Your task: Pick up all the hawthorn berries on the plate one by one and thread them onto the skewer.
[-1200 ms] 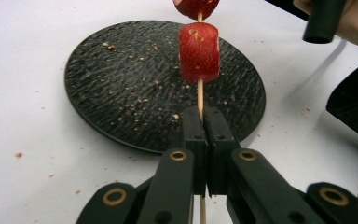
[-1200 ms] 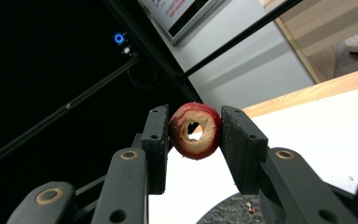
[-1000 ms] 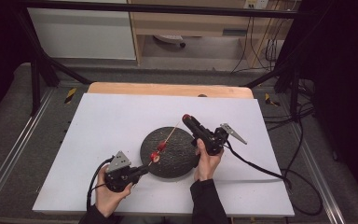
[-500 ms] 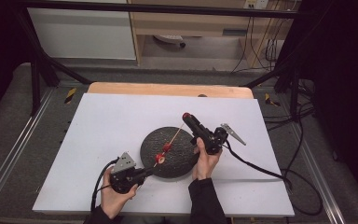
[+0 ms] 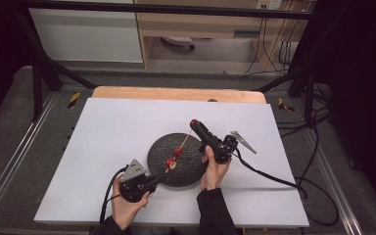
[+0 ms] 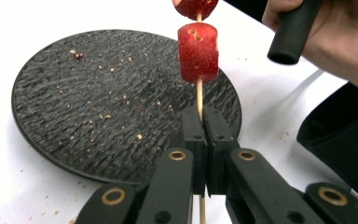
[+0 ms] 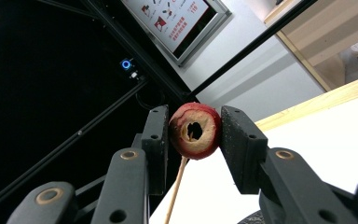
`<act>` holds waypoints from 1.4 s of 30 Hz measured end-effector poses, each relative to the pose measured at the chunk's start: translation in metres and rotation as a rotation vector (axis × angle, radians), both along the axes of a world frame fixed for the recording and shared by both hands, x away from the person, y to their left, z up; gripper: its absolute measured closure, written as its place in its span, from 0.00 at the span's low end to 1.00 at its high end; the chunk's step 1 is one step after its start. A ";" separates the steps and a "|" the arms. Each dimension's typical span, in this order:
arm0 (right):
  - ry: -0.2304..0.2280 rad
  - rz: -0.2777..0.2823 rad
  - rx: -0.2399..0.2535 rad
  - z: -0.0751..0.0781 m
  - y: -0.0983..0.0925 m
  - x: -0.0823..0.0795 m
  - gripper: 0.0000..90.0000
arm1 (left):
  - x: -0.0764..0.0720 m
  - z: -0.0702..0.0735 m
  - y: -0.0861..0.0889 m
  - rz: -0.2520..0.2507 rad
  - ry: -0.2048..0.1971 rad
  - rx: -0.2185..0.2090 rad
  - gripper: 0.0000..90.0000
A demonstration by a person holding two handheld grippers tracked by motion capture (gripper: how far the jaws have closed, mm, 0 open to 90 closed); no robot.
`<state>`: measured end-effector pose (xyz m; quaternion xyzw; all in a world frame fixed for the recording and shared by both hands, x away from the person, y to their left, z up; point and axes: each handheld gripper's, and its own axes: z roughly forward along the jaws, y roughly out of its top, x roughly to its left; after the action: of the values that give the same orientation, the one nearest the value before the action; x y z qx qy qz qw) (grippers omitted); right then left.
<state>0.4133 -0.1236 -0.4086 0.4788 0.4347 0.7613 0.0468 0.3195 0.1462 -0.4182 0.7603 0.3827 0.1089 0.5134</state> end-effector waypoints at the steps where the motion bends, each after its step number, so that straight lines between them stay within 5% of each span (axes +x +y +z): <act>1: -0.001 0.002 0.001 0.000 0.000 0.000 0.71 | 0.000 0.000 -0.001 0.001 -0.001 -0.003 0.98; 14: 0.008 0.024 -0.001 -0.005 0.003 -0.004 0.71 | 0.008 0.006 -0.016 0.036 0.009 -0.043 0.98; 42: 0.011 0.069 -0.084 -0.010 0.006 -0.011 0.70 | 0.023 0.009 -0.020 0.027 0.007 -0.031 0.98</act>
<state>0.4020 -0.1180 -0.4184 0.4654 0.4829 0.7408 0.0381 0.3421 0.1264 -0.4093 0.7474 0.3963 0.1074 0.5222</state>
